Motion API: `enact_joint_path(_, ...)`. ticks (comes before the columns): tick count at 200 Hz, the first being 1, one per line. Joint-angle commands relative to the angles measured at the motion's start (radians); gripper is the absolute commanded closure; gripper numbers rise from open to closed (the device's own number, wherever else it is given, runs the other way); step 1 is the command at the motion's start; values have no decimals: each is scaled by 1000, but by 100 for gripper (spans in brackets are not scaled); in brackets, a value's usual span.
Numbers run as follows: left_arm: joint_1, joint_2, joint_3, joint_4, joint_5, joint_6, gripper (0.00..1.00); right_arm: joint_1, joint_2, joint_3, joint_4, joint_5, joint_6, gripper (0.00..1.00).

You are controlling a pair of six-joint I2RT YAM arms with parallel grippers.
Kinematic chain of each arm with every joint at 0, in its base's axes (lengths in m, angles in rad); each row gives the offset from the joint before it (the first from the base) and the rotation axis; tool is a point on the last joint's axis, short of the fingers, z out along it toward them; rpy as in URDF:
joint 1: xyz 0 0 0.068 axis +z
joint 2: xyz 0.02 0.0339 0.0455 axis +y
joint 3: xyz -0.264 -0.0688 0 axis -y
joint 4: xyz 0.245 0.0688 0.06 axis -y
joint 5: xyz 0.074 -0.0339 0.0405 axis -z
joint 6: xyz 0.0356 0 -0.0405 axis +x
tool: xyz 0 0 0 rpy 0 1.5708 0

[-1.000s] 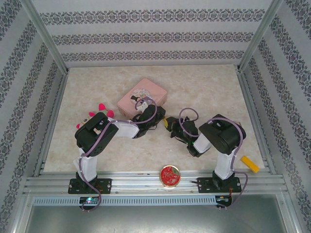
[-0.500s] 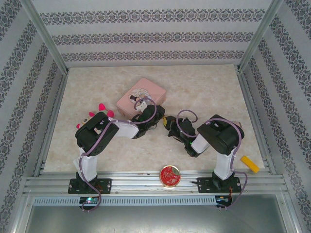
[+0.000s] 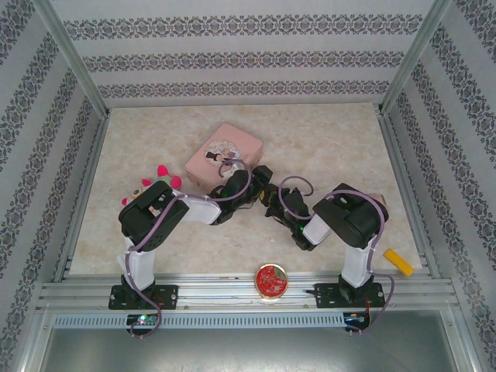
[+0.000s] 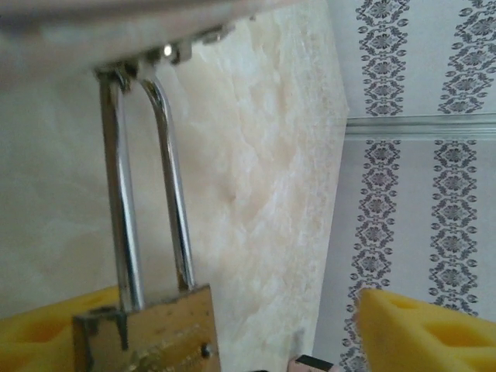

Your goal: Unlock a padlock with a key

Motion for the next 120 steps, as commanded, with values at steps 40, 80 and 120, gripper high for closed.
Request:
enact_joint_path(40, -31, -129, -96, -103, 62, 7, 1, 14, 1, 27, 31, 52, 32, 100)
enact_joint_path(80, -24, -310, -125, -216, -30, 154, 1, 14, 3, 29, 31, 70, 43, 100)
enact_joint_path(120, -22, -500, -93, -447, -257, 387, 1, 14, 2, 16, 31, 86, 62, 100)
